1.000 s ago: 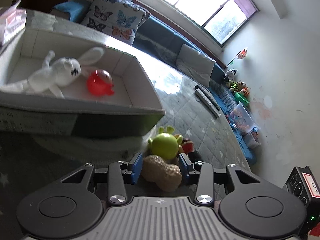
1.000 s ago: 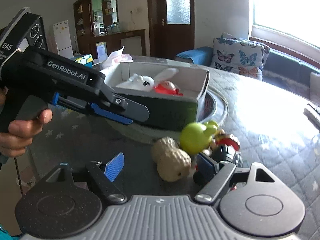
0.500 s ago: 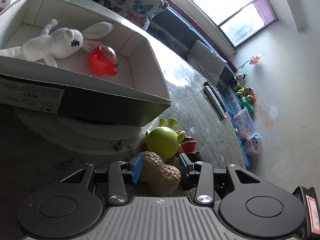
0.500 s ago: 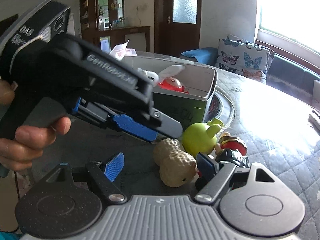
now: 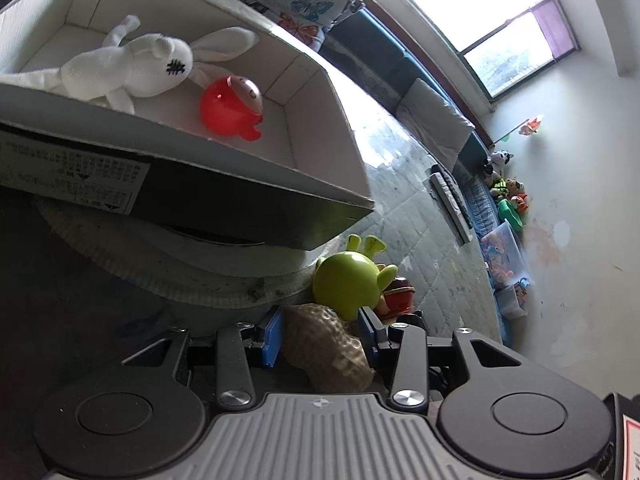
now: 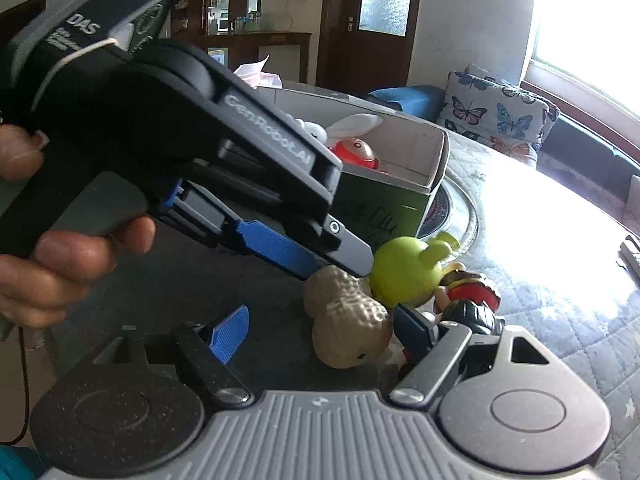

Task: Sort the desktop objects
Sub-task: 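Lower the left tool onto the tan peanut toy and close it, then lift the peanut toy with the left tool and carry it into the box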

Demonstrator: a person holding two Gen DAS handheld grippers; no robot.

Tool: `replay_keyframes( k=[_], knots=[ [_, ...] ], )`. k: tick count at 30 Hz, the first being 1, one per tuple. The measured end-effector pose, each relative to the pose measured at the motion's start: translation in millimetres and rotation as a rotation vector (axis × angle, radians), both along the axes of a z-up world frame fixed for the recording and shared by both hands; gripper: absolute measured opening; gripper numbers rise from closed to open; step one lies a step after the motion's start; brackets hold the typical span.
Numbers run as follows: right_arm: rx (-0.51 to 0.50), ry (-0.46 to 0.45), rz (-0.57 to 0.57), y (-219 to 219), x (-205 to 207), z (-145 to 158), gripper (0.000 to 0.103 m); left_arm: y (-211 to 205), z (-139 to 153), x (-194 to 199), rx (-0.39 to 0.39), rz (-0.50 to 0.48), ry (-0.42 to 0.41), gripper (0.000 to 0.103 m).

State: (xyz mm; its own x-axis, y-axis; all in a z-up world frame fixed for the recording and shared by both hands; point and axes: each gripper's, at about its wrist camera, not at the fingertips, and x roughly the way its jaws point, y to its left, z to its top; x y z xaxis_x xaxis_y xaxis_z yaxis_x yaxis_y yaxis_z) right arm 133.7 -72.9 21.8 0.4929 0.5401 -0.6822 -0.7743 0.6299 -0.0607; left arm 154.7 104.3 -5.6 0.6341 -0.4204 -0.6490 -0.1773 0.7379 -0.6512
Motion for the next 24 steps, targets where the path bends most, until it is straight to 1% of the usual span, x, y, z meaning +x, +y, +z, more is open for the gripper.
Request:
replay_keyframes(
  k=[6, 9, 14, 18, 22, 24],
  knots=[
    [0.026, 0.049, 0.018, -2.6, -0.5, -0.4, 0.080, 0.5, -4.3, 2.0, 0.014, -0.004, 0.038, 0.042],
    [0.036, 0.065, 0.015, -4.5, 1.6, -1.3, 0.079, 0.2, -4.5, 2.8, 0.017, -0.007, 0.041, 0.042],
    [0.054, 0.089, -0.024, -8.4, 10.3, -2.5, 0.067, 0.0, -5.4, 3.9, 0.022, -0.012, 0.037, 0.042],
    [0.066, 0.105, -0.049, -12.8, 13.7, -2.3, 0.060, -0.3, -7.5, 5.1, 0.017, -0.017, 0.035, 0.042],
    [0.074, 0.110, -0.070, -18.1, 13.3, -1.8, 0.047, -3.1, -5.7, 3.0, 0.043, -0.028, 0.021, 0.042],
    [0.079, 0.119, -0.074, -20.5, 13.0, -1.6, 0.045, -3.0, -5.4, 1.1, 0.044, -0.029, 0.019, 0.042]
  ],
)
